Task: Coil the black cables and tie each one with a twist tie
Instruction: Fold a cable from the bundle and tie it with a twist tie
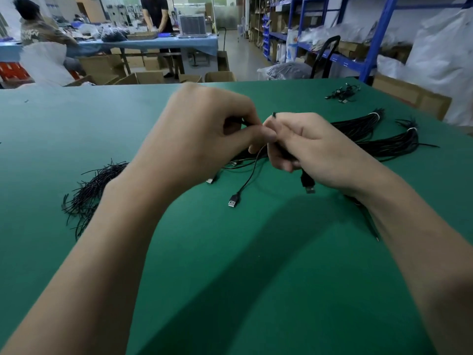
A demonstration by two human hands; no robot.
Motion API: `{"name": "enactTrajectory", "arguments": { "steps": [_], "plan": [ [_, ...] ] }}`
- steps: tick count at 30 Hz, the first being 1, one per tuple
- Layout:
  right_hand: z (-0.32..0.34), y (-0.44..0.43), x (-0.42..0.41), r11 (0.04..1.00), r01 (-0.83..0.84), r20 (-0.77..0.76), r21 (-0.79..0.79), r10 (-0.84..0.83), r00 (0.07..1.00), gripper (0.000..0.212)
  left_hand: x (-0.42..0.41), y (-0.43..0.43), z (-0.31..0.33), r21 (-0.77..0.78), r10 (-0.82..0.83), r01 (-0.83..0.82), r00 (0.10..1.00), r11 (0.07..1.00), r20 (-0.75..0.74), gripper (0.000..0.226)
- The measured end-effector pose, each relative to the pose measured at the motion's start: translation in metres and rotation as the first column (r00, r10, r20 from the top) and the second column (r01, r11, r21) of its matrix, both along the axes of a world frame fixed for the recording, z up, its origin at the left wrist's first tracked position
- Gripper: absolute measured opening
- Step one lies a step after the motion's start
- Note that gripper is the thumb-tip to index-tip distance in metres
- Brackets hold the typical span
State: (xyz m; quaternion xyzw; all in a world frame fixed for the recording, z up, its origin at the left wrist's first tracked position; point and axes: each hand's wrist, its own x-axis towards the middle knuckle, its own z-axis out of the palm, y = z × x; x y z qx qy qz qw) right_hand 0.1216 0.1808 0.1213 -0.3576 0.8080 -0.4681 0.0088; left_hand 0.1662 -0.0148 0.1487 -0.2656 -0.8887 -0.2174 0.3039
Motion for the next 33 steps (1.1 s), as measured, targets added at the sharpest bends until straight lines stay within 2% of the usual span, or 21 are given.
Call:
{"name": "enactTrajectory", "arguments": {
  "steps": [3, 6, 9, 12, 13, 15, 18, 20, 24, 26, 28, 30, 31, 33],
  "plan": [
    [0.003, -0.001, 0.006, 0.971, -0.172, 0.231, -0.165, 0.207, 0.951, 0.066, 0.004, -0.007, 0.006, 0.152, -0.032, 0.039, 0.998, 0.988, -0.048, 0.024],
    [0.007, -0.002, 0.014, 0.870, -0.344, 0.370, -0.353, 0.467, 0.803, 0.055, 0.001, -0.009, 0.004, 0.294, -0.117, 0.120, 0.993, 0.948, -0.030, 0.024],
    [0.013, -0.003, 0.020, 0.756, -0.408, 0.329, -0.512, 0.612, 0.720, 0.037, -0.009, -0.002, -0.006, 0.509, -0.230, 0.211, 0.973, 0.835, -0.027, 0.014],
    [0.022, -0.004, 0.022, 0.673, -0.367, 0.258, -0.642, 0.641, 0.723, 0.033, -0.016, 0.016, -0.023, 0.644, -0.322, 0.204, 0.944, 0.737, 0.069, 0.017],
    [0.024, -0.003, 0.021, 0.654, -0.325, 0.241, -0.684, 0.622, 0.745, 0.035, -0.016, 0.022, -0.028, 0.649, -0.340, 0.188, 0.933, 0.737, 0.116, 0.019],
    [0.028, -0.001, 0.017, 0.644, -0.223, 0.205, -0.732, 0.520, 0.829, 0.035, -0.016, 0.031, -0.036, 0.587, -0.330, 0.151, 0.921, 0.795, 0.209, 0.019],
    [0.026, 0.001, 0.011, 0.685, -0.050, 0.157, -0.727, 0.236, 0.959, 0.029, -0.013, 0.036, -0.038, 0.381, -0.231, 0.114, 0.932, 0.918, 0.278, 0.019],
    [0.023, 0.000, 0.008, 0.713, 0.039, 0.109, -0.700, 0.053, 0.993, 0.030, -0.008, 0.037, -0.034, 0.246, -0.158, 0.091, 0.950, 0.965, 0.267, 0.022],
    [0.017, -0.004, 0.005, 0.738, 0.162, 0.061, -0.655, -0.162, 0.985, 0.032, -0.002, 0.040, -0.024, 0.014, -0.040, 0.038, 0.974, 0.999, 0.225, 0.027],
    [0.016, -0.003, 0.005, 0.814, 0.242, -0.059, -0.528, -0.319, 0.946, 0.031, 0.000, 0.037, -0.017, -0.050, 0.005, 0.004, 0.985, 0.999, 0.172, 0.029],
    [0.014, -0.003, 0.008, 0.869, 0.329, -0.212, -0.369, -0.423, 0.881, 0.030, 0.003, 0.030, -0.009, -0.040, 0.003, 0.000, 0.996, 0.999, 0.095, 0.027],
    [0.011, -0.006, 0.010, 0.896, 0.376, -0.281, -0.236, -0.434, 0.856, 0.032, 0.005, 0.021, -0.001, 0.012, -0.007, 0.007, 1.000, 1.000, 0.015, 0.026],
    [0.011, -0.008, 0.011, 0.917, 0.358, -0.261, -0.176, -0.394, 0.881, 0.037, 0.006, 0.016, 0.002, 0.046, -0.018, 0.018, 1.000, 0.999, -0.011, 0.027],
    [0.011, -0.012, 0.014, 0.970, 0.196, -0.071, -0.145, -0.208, 0.976, 0.049, 0.008, 0.007, 0.006, 0.116, -0.048, 0.050, 0.999, 0.992, -0.025, 0.026]
  ]
}}
